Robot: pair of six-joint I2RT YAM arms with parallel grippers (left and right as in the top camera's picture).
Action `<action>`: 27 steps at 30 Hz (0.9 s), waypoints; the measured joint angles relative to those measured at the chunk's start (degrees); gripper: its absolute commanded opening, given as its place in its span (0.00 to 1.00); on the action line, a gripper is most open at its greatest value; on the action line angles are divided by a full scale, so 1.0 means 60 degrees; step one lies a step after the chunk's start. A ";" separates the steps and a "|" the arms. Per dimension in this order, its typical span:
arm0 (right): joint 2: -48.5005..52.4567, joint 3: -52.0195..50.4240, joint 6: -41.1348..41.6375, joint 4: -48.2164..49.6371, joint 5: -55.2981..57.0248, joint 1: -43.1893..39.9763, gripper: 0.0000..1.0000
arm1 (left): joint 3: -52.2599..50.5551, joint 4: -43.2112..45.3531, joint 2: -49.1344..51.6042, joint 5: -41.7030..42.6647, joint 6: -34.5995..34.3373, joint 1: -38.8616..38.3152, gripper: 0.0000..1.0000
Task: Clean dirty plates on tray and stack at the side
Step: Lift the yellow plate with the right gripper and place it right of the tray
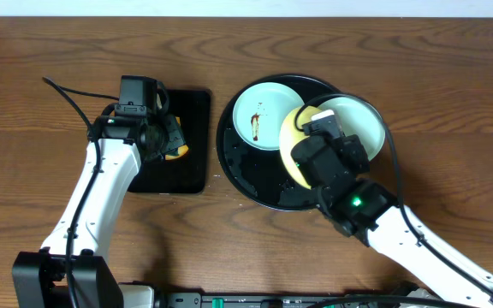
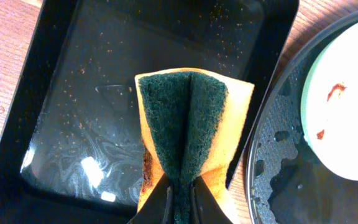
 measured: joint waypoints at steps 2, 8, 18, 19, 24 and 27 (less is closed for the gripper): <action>-0.0004 0.0062 0.0521 -0.0321 -0.0477 -0.0379 0.01 | 0.0000 0.0004 0.0000 0.0000 -0.0004 0.0000 0.08; -0.0029 0.1042 0.1479 -0.1468 -0.2157 -0.2579 0.01 | 0.0000 0.0004 0.0000 0.0000 -0.0004 0.0000 0.08; -0.0124 0.1388 0.2634 -0.2546 -0.5111 -0.7621 0.01 | 0.0000 0.0004 0.0000 0.0000 0.0000 0.0000 0.08; -0.0117 0.1388 0.2725 -0.2626 -0.5362 -0.8032 0.01 | 0.0000 0.0004 0.0000 0.0000 0.0000 0.0000 0.08; 0.0259 0.1392 0.2962 -0.3228 -0.6145 -0.9941 0.01 | 0.0000 0.0007 0.0000 0.0000 -0.0004 0.0000 0.08; 0.0823 0.1392 0.3027 -0.3592 -0.6422 -1.0499 0.01 | 0.0000 0.0007 0.0000 0.0000 0.0000 0.0000 0.08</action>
